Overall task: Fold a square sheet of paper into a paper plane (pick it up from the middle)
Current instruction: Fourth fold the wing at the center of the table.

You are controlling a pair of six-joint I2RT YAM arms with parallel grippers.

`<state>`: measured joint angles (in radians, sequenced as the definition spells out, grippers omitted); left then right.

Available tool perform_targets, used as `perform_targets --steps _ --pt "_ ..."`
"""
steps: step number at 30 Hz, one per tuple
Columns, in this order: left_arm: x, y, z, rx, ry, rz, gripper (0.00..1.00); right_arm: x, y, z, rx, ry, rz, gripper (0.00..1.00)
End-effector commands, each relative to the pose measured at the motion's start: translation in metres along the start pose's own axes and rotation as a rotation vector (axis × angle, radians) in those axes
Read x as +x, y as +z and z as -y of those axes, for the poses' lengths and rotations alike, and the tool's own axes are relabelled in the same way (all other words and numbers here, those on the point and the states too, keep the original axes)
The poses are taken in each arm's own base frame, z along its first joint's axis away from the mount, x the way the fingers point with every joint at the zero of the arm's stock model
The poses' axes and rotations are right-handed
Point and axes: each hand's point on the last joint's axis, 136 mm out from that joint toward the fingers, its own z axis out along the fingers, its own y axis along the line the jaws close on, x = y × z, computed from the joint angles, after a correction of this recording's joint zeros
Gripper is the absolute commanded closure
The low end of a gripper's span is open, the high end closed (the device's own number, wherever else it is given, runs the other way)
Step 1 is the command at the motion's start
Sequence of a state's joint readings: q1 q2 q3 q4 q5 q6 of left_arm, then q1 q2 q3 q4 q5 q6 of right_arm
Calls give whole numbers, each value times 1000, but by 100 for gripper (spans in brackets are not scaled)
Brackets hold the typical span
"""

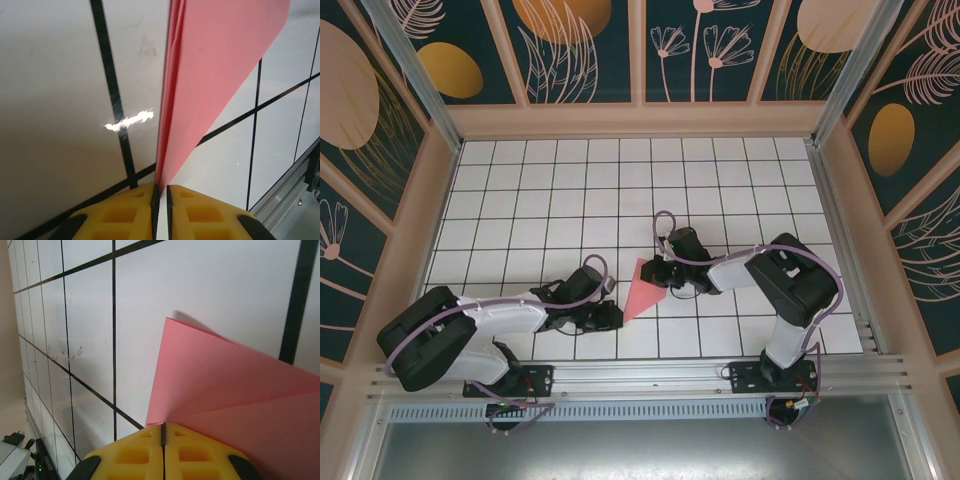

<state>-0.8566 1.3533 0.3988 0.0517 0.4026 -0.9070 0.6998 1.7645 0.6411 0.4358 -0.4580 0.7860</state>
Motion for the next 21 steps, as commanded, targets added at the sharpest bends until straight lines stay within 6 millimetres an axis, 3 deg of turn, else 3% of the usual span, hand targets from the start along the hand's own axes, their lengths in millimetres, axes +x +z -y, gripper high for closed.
perform_targets --steps 1,6,14,17,21 --pt "31 -3 -36 -131 -60 -96 84 10 -2 61 219 57 -10 93" --pt "13 -12 -17 -103 -22 -30 84 9 -3 60 215 54 -8 92" --pt "-44 -33 39 -8 38 184 81 4 -1 50 179 23 -4 92" --pt "-64 -30 59 36 56 234 81 2 -1 42 152 9 -6 92" --pt "-74 -11 62 23 73 216 83 -1 -3 34 133 0 0 91"
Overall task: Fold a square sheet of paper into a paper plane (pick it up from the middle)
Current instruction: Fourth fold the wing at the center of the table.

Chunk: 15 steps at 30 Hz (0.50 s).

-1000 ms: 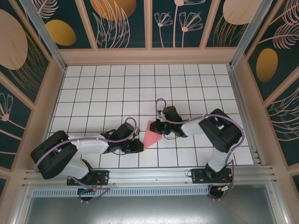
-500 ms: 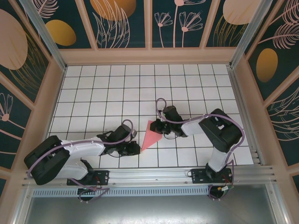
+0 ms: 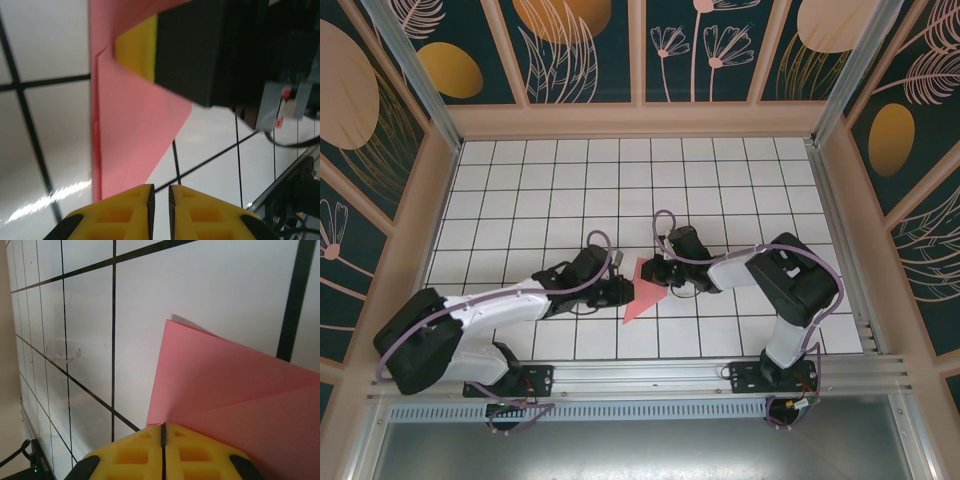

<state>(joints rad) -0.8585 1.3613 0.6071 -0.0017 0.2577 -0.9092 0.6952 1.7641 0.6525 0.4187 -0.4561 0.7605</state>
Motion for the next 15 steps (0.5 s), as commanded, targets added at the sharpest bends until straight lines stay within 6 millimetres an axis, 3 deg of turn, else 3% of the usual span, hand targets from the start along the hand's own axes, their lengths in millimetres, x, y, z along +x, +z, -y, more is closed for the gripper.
perform_targets --steps 1,7,15 --pt "-7 17 3 -1 24 3 84 0 -3 31 119 17 2 91" --pt "13 39 -22 -49 1 -78 86 -13 -12 3 46 -10 34 88" --pt "34 45 -55 -142 -11 -142 86 -12 -32 -14 26 -23 60 86"
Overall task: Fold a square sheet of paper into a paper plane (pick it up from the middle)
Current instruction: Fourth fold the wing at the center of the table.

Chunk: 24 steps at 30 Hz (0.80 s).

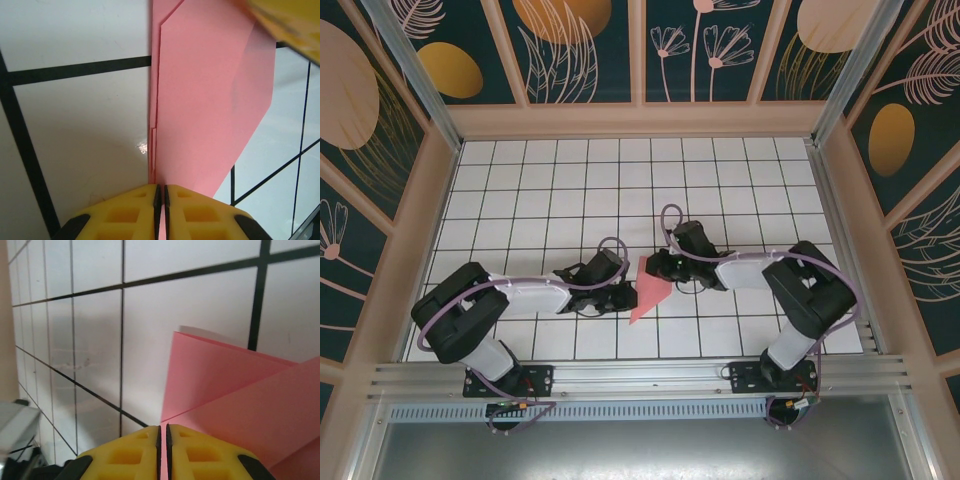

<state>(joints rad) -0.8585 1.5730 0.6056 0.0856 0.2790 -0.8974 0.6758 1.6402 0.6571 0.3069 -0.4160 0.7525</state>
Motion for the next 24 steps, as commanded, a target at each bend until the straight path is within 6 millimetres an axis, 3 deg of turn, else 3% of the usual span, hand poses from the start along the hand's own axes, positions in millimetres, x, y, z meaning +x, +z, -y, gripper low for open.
perform_targets --steps 1,8,16,20,24 --pt "17 7 -23 -68 9 -51 86 4 -7 -4 -2 -22 -2 86" --pt "21 8 -30 -89 9 -61 86 30 13 -9 -33 -18 -74 90" --pt "24 8 -45 -151 3 -62 89 26 26 26 59 22 -69 92" --pt "10 -2 -28 -117 23 -12 87 35 27 35 83 63 -75 92" --pt "-18 -22 11 -45 61 82 84 39 25 38 79 85 -62 93"
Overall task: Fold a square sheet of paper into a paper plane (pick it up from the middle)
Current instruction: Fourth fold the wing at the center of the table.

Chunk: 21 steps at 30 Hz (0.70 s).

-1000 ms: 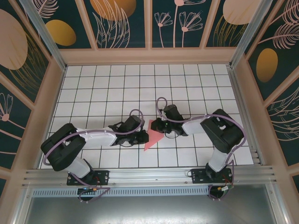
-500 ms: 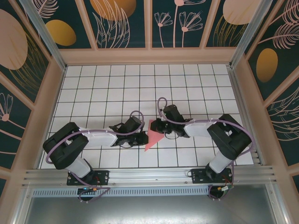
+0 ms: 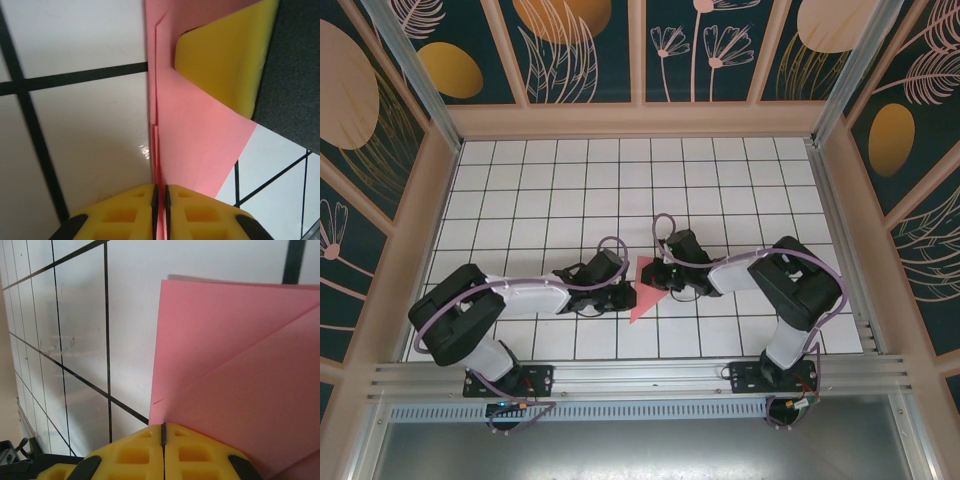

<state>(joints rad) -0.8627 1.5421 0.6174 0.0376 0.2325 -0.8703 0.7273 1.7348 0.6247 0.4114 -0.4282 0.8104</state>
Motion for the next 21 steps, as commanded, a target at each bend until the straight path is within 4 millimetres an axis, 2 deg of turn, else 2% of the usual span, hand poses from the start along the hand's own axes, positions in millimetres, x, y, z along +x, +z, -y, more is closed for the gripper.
perform_targets --steps 1,4,7,13,21 --pt "-21 -22 21 11 37 75 84 10 4 28 80 50 -1 93" --pt "-35 -35 45 84 56 120 83 8 3 26 85 43 3 94" --pt "-32 -33 55 139 66 99 84 7 1 24 78 54 12 94" --pt "-17 -7 47 159 30 20 89 7 0 21 65 78 18 94" --pt "-9 13 29 105 18 -23 91 6 0 21 70 81 17 94"
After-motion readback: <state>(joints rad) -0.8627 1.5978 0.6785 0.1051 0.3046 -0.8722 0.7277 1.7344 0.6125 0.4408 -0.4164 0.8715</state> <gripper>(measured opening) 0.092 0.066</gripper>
